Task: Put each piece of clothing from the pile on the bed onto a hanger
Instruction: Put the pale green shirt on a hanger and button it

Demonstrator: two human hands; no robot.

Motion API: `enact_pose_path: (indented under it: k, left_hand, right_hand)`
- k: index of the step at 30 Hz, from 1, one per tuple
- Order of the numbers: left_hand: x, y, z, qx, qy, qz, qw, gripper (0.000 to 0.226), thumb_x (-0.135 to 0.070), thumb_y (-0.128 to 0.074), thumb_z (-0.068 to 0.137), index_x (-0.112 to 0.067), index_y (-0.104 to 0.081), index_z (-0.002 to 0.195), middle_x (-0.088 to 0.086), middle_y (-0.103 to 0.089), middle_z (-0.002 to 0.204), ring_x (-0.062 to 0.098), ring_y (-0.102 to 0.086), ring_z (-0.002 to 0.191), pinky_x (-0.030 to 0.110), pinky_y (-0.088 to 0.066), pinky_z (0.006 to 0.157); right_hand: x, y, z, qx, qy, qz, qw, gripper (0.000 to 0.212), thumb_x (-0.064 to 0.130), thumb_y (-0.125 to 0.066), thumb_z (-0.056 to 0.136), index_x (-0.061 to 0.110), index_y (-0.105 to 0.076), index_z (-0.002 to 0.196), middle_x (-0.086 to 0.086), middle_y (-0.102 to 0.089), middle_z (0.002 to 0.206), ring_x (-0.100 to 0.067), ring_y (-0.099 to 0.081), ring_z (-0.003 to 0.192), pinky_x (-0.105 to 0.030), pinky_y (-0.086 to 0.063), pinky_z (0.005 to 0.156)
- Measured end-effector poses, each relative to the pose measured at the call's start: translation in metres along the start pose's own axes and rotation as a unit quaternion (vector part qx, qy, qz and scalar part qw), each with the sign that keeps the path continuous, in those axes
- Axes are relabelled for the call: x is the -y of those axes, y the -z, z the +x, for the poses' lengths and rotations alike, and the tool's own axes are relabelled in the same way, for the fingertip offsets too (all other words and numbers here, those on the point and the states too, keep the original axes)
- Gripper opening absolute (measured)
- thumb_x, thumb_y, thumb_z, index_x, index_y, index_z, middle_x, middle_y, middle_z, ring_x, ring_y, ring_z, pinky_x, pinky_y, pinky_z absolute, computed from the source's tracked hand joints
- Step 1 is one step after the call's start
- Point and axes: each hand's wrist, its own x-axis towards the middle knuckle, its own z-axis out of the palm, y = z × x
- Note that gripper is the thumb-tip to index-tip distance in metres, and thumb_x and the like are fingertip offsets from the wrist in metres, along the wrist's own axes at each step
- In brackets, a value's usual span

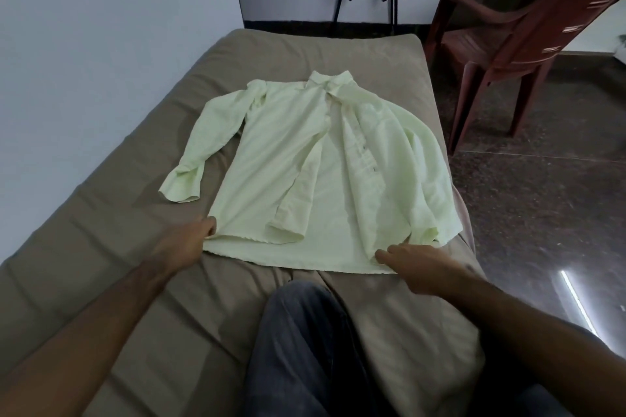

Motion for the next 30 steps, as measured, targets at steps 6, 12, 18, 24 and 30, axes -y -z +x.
enact_pose_path:
  k: [6,12,18,24,30]
  left_hand:
    - [-0.04,-0.01,0.005,-0.146,-0.105,0.158,0.971,0.067,0.002,-0.064,0.058,-0.016,-0.058,0.122,0.005,-0.056,0.122,0.028,-0.06,0.092,0.041,-0.047,0.07]
    - [-0.053,-0.02,0.009,-0.112,-0.103,0.155,0.976,0.042,-0.011,-0.07,0.072,-0.016,-0.057,0.111,0.004,-0.055,0.096,0.026,-0.057,0.07,0.036,-0.049,0.049]
    - [-0.03,-0.01,0.018,-0.132,-0.103,0.189,0.968,0.059,0.014,-0.076,0.04,-0.013,-0.055,0.087,0.002,-0.046,0.063,0.025,-0.046,0.04,0.026,-0.029,0.035]
    - [-0.012,-0.004,0.008,-0.175,-0.096,0.171,0.965,0.056,0.006,-0.075,0.051,-0.013,-0.05,0.098,0.002,-0.051,0.063,0.027,-0.049,0.041,0.027,-0.028,0.041]
    - [0.024,-0.001,-0.014,-0.197,0.015,0.128,0.972,0.043,-0.002,-0.074,0.067,-0.017,-0.054,0.103,0.006,-0.068,0.079,0.031,-0.066,0.059,0.04,-0.052,0.057]
  right_hand:
    - [0.038,0.066,0.05,-0.012,-0.029,0.132,0.991,0.02,0.018,-0.048,0.095,0.021,-0.063,0.109,-0.002,-0.064,0.111,-0.021,-0.061,0.098,-0.034,-0.048,0.08]
    - [0.082,0.063,0.142,-0.105,0.064,0.098,0.988,0.094,-0.008,-0.06,0.084,0.035,-0.017,0.156,-0.001,-0.032,0.153,-0.025,-0.048,0.119,-0.035,-0.046,0.066]
    - [0.081,0.047,0.164,-0.099,0.067,-0.001,0.993,0.07,0.004,-0.064,0.089,0.026,-0.033,0.148,-0.008,-0.045,0.126,-0.029,-0.054,0.105,-0.038,-0.039,0.066]
    - [0.046,0.041,0.155,-0.271,0.123,-0.072,0.952,0.023,0.009,-0.071,0.065,0.018,-0.058,0.081,-0.003,-0.052,0.099,-0.024,-0.052,0.085,-0.035,-0.038,0.058]
    - [0.041,0.04,0.133,-0.305,0.219,0.03,0.926,0.027,0.002,-0.059,0.066,0.018,-0.041,0.079,0.0,-0.052,0.072,-0.025,-0.051,0.065,-0.04,-0.051,0.074]
